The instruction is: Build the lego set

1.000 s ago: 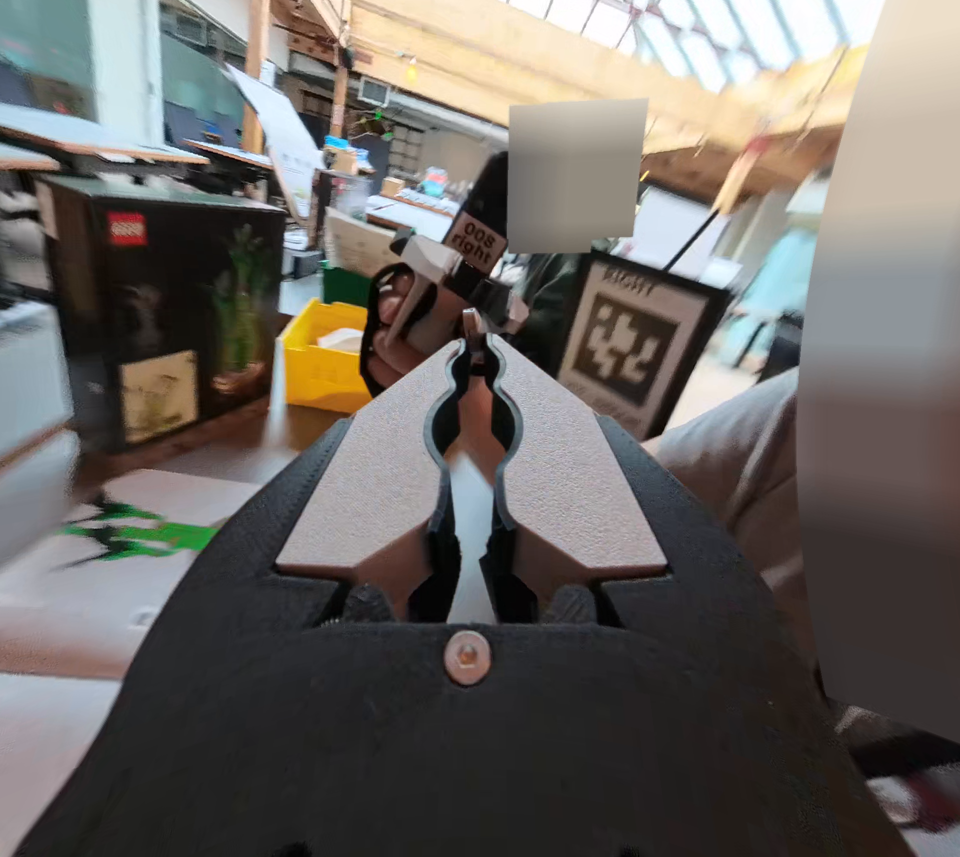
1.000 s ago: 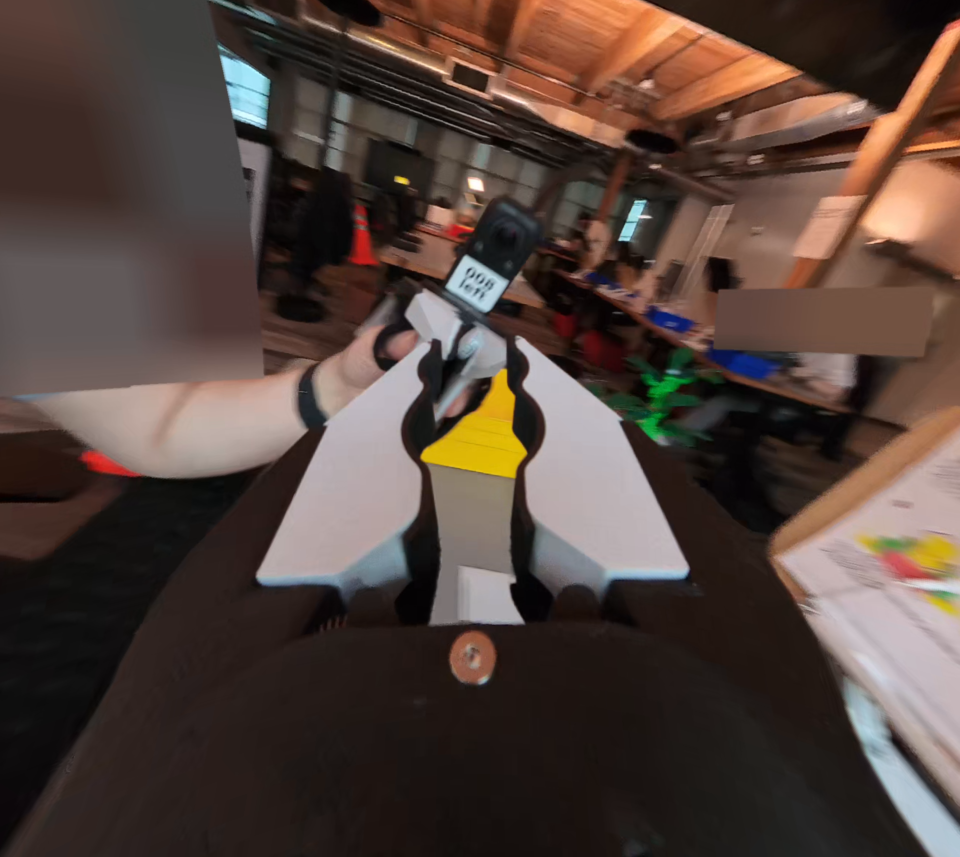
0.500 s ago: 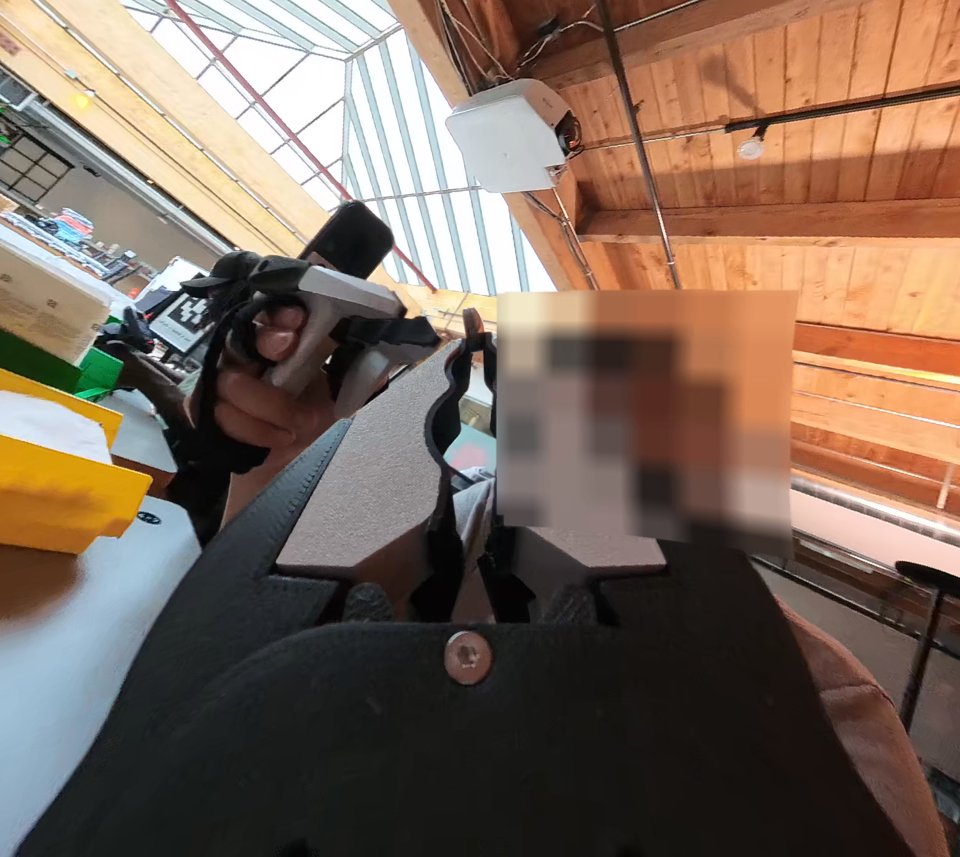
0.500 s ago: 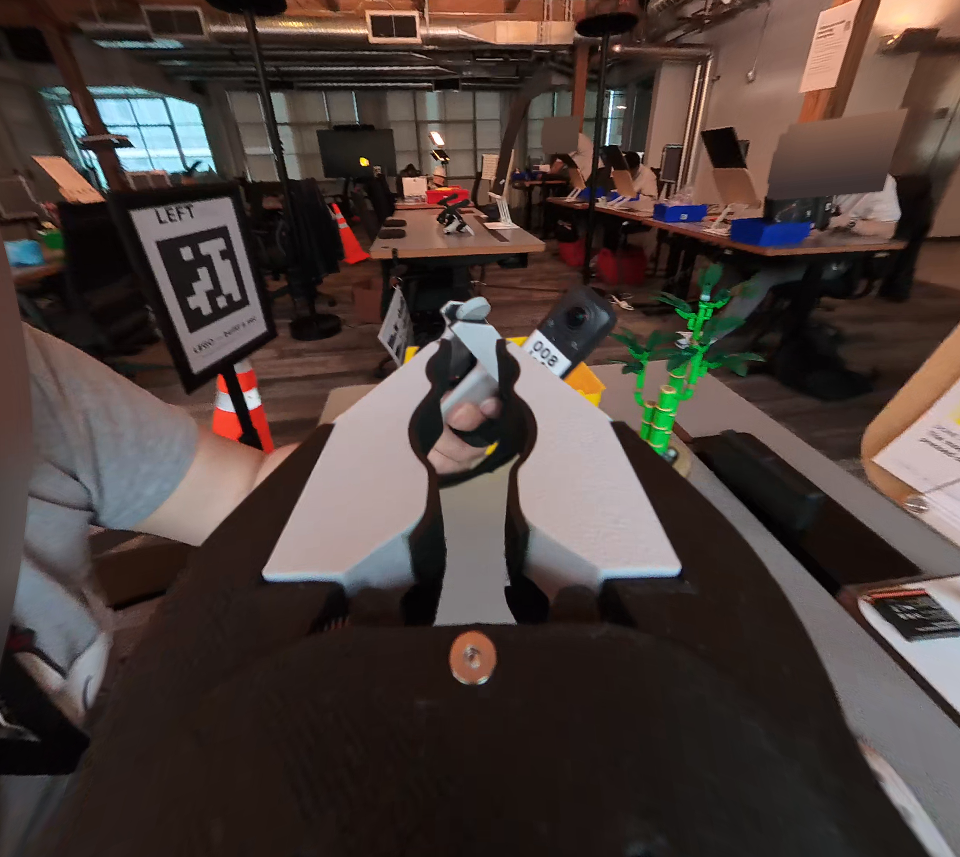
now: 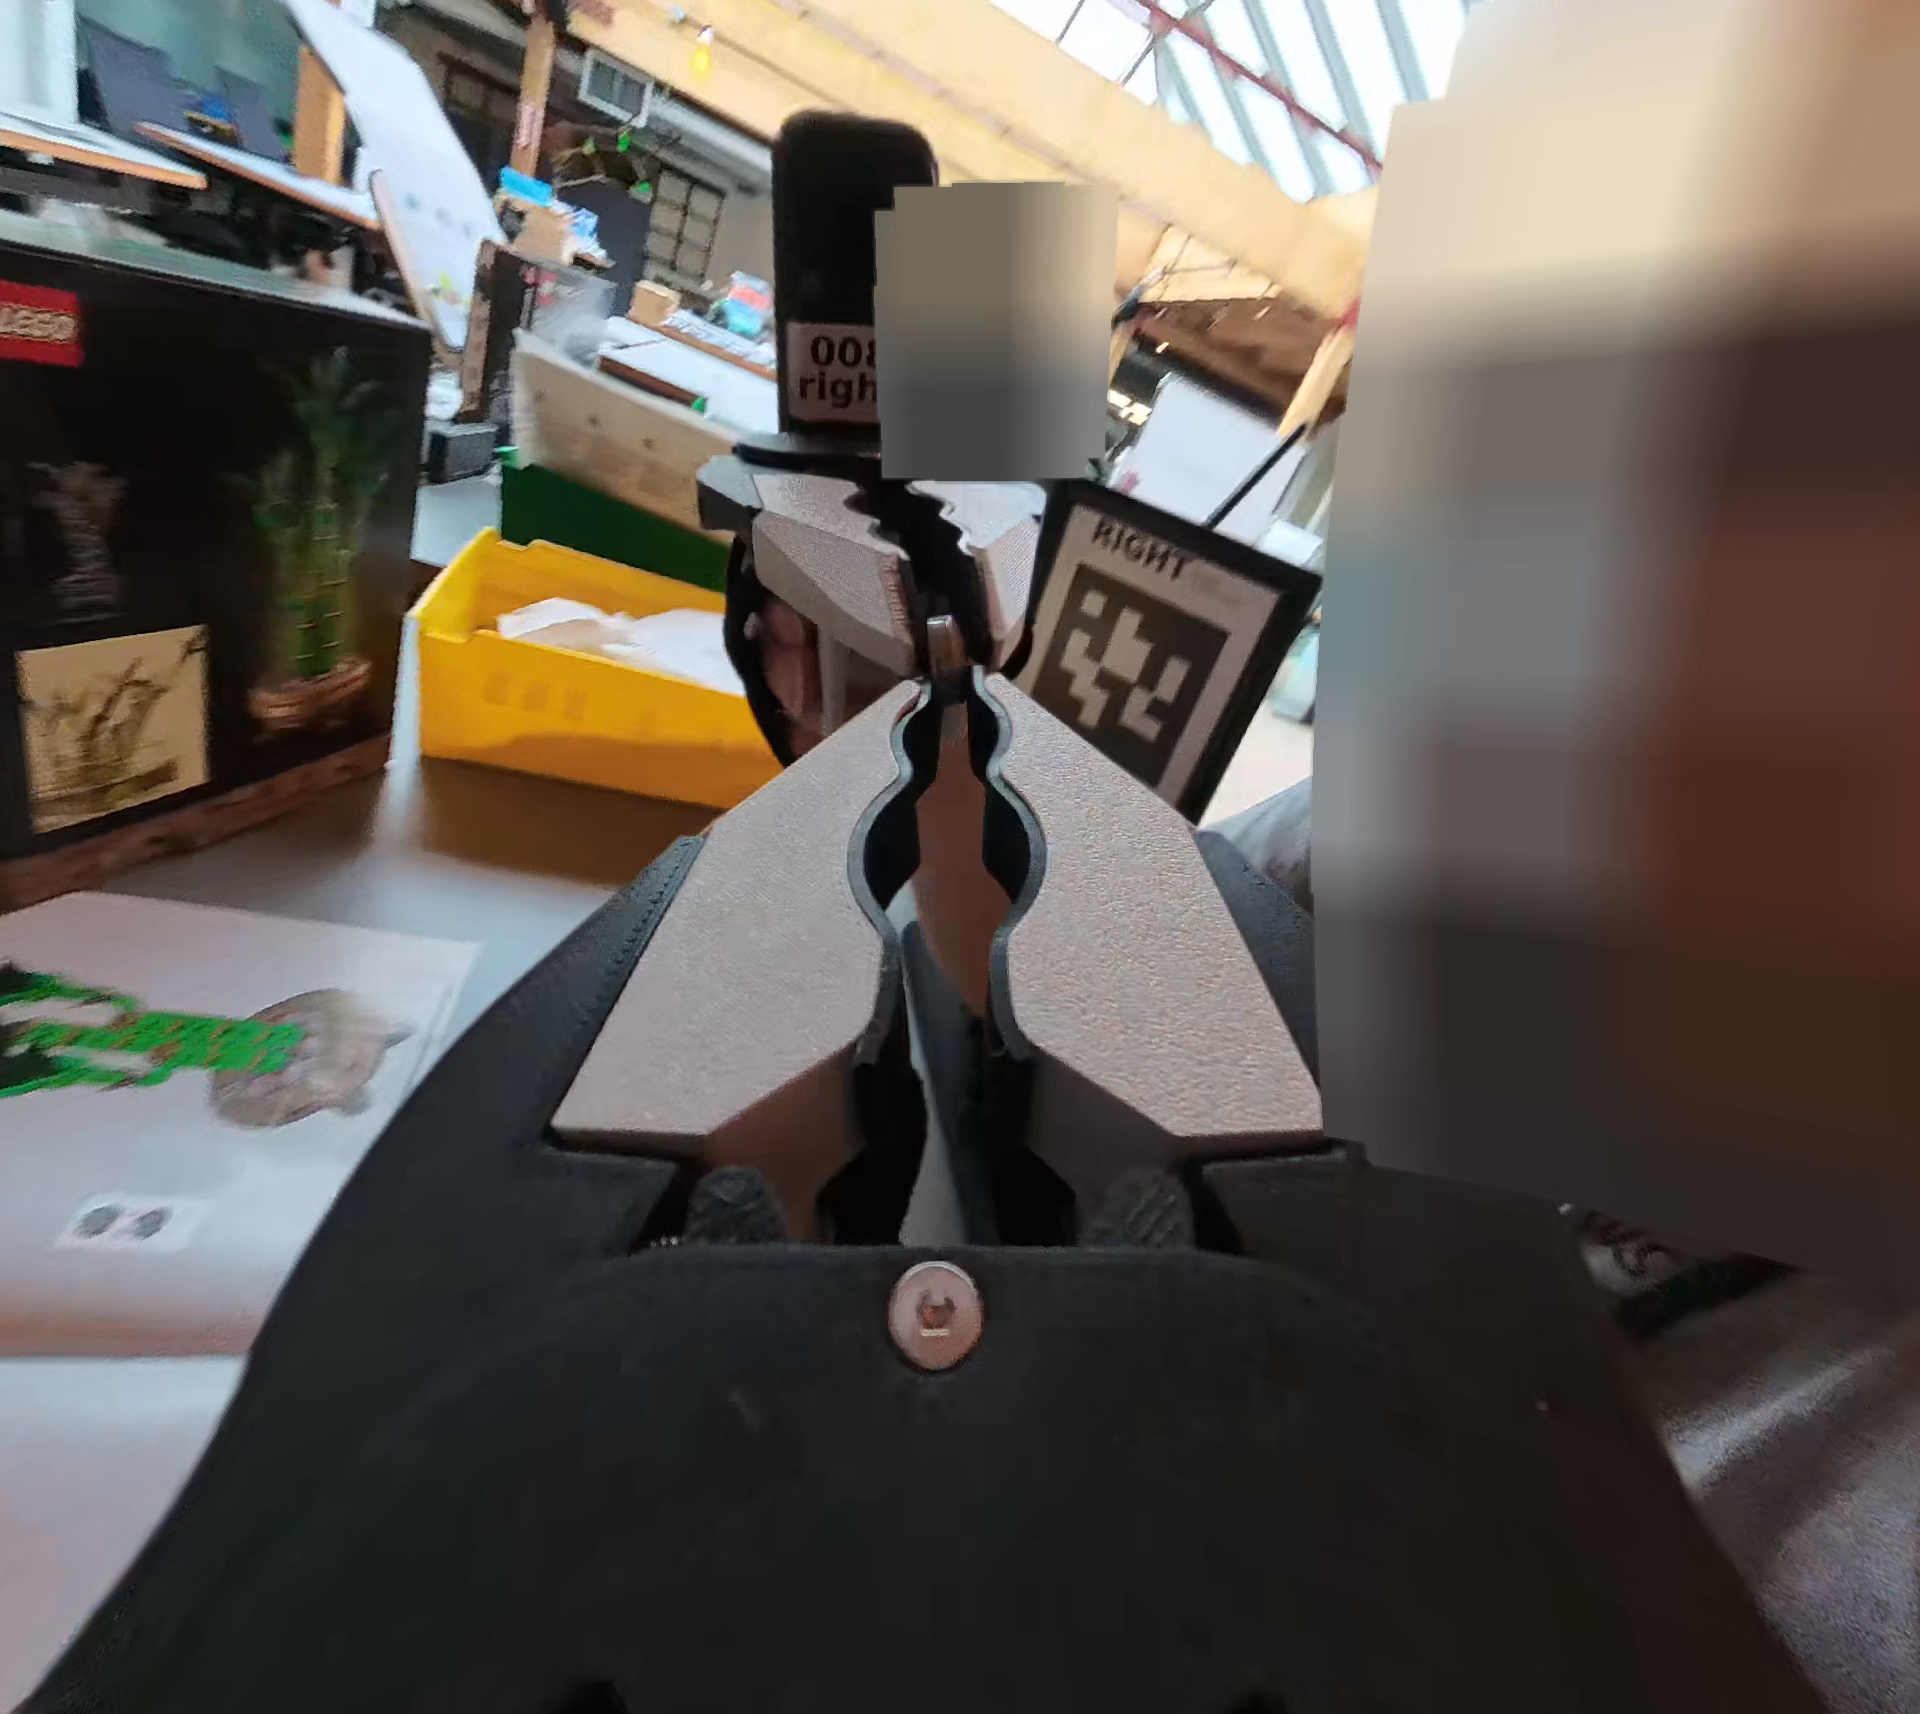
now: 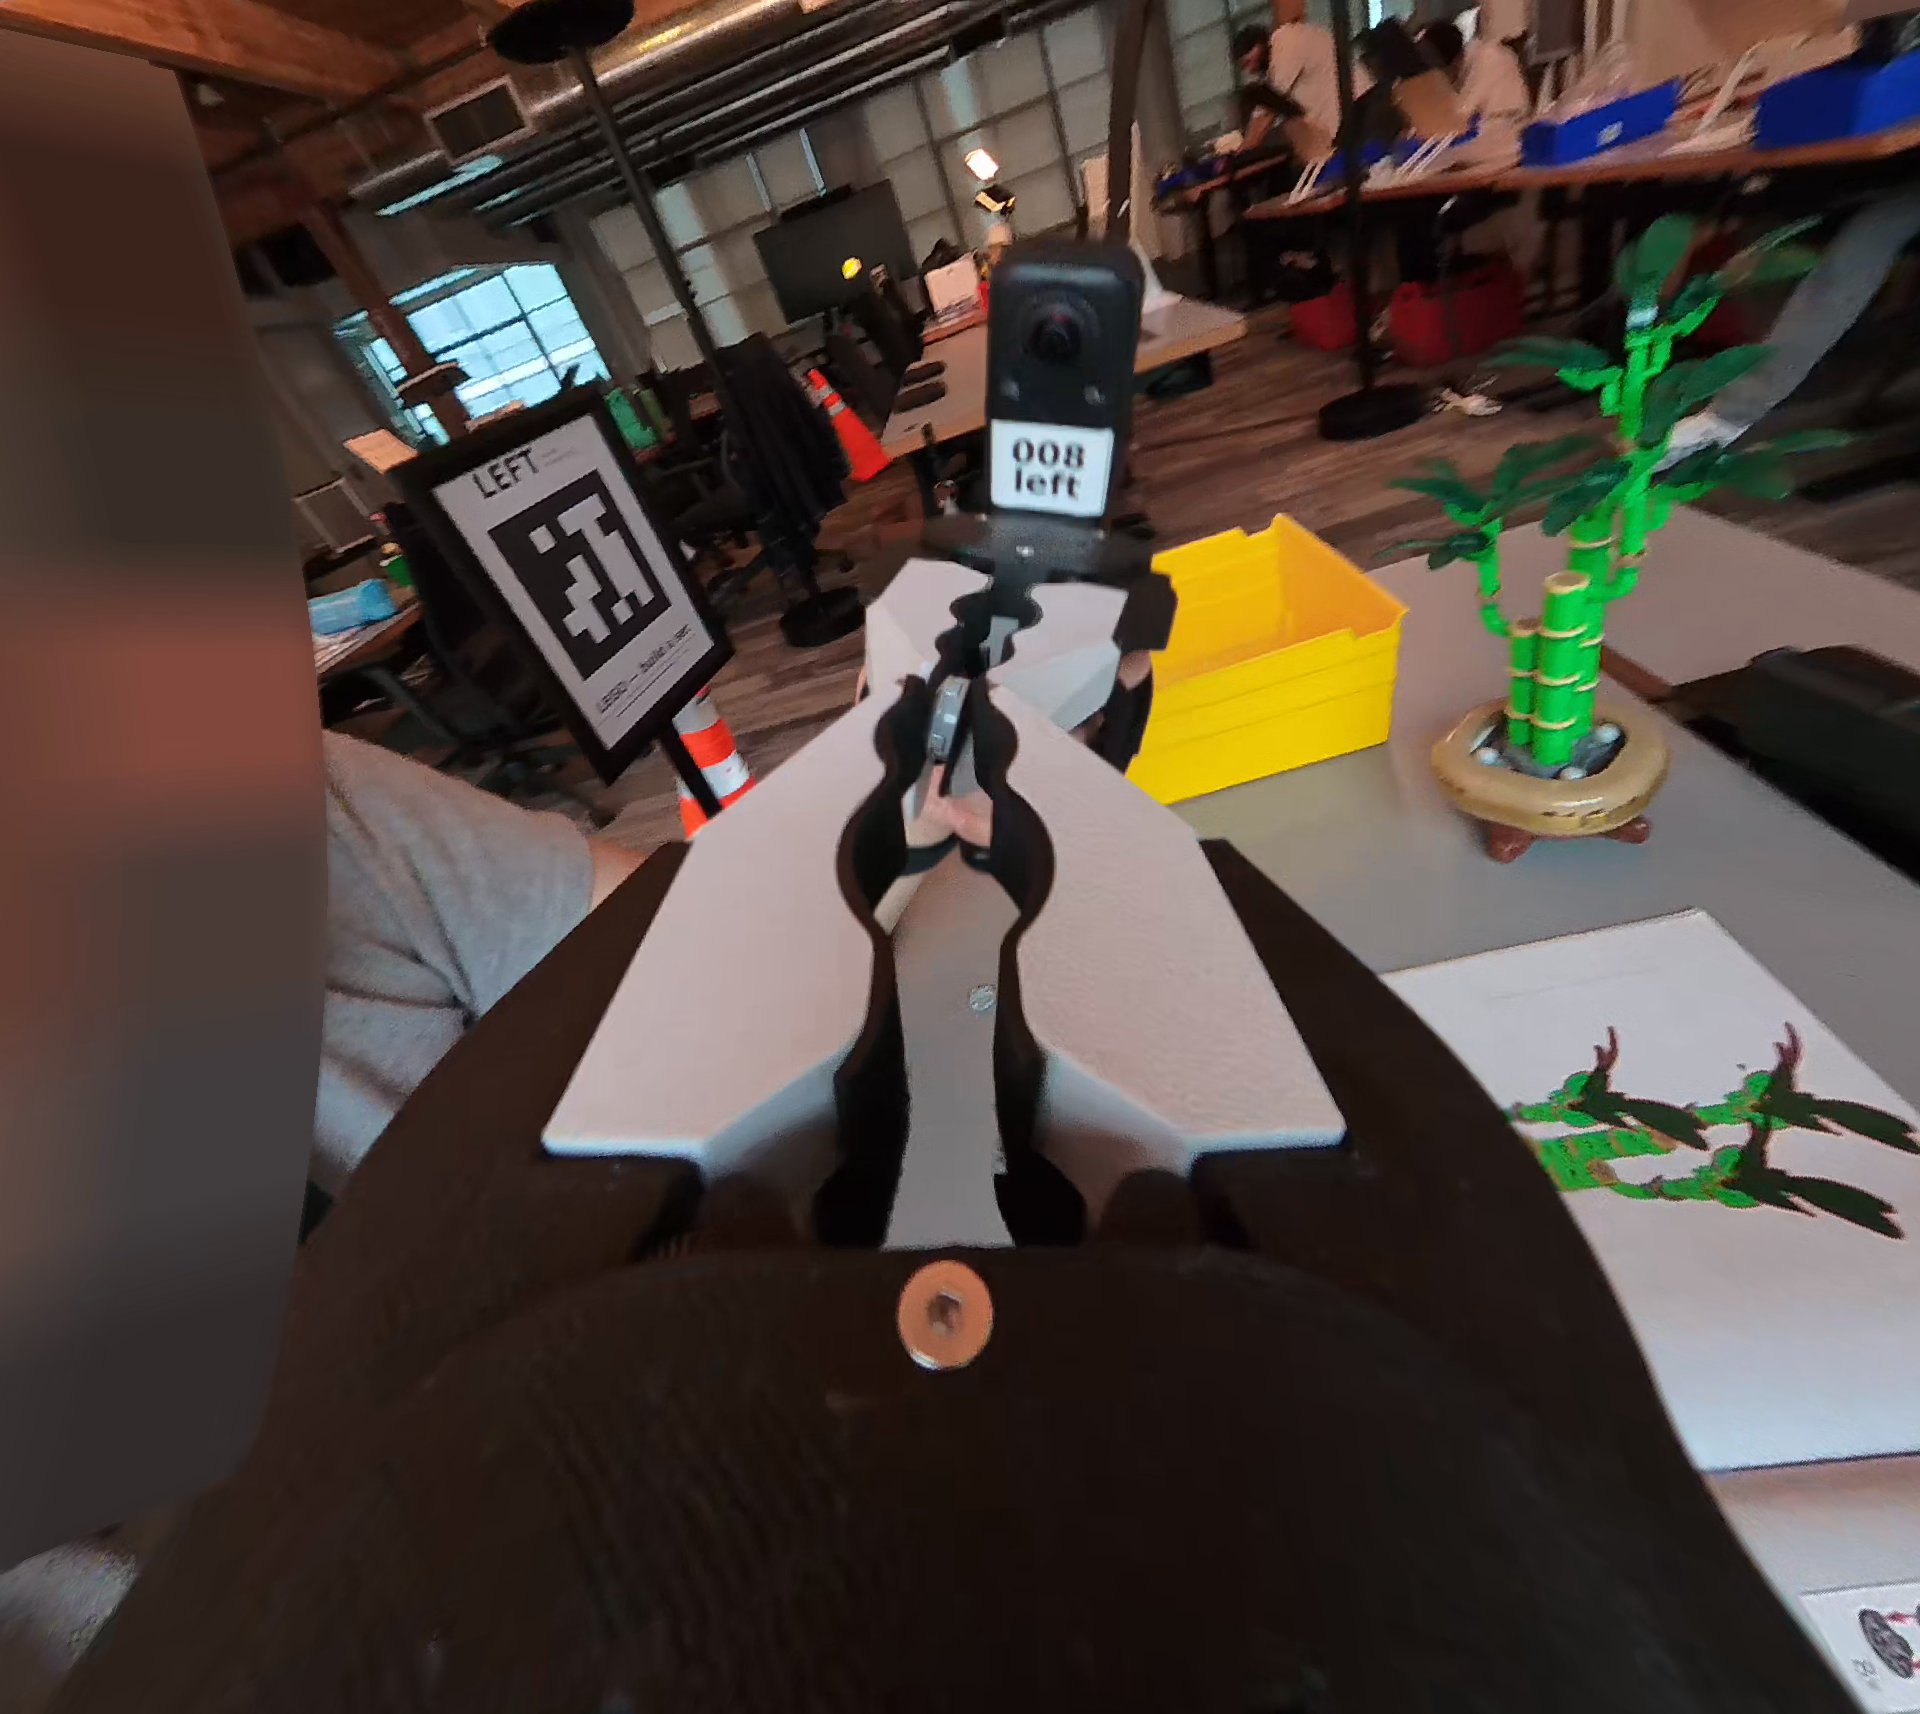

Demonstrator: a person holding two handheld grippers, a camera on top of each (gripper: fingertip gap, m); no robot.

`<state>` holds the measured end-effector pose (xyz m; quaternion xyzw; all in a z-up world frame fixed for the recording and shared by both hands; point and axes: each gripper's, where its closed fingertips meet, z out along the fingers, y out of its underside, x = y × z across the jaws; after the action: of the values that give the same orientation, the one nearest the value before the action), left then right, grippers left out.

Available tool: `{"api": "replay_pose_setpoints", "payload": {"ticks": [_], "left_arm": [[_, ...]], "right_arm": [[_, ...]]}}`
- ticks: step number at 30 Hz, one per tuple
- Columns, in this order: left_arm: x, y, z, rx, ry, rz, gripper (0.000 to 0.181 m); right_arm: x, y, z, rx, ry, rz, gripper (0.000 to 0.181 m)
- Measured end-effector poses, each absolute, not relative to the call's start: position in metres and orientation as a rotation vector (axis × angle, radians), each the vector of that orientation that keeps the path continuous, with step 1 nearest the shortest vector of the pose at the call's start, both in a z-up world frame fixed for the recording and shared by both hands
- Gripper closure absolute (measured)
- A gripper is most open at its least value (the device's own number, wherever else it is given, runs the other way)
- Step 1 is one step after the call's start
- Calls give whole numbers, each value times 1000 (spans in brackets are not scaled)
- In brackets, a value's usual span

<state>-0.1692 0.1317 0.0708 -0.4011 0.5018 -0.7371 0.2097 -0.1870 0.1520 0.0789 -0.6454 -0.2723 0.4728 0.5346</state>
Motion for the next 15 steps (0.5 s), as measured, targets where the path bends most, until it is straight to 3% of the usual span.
{"api": "replay_pose_setpoints", "payload": {"ticks": [1,7,9,15], "left_arm": [[-169,132,68,-1130,1415,-1996,179],[-159,147,49,-1227,1453,-1727,177],[-156,168,38,-1321,1425,-1515,167],[-187,222,43,-1407,1286,-1019,177]], "right_arm": [[-187,152,77,-1541,-656,1140,175],[-174,165,59,-1595,-664,1122,177],[-162,178,38,-1673,-633,1100,176],[-151,163,-138,-2403,-862,1189,177]]}}
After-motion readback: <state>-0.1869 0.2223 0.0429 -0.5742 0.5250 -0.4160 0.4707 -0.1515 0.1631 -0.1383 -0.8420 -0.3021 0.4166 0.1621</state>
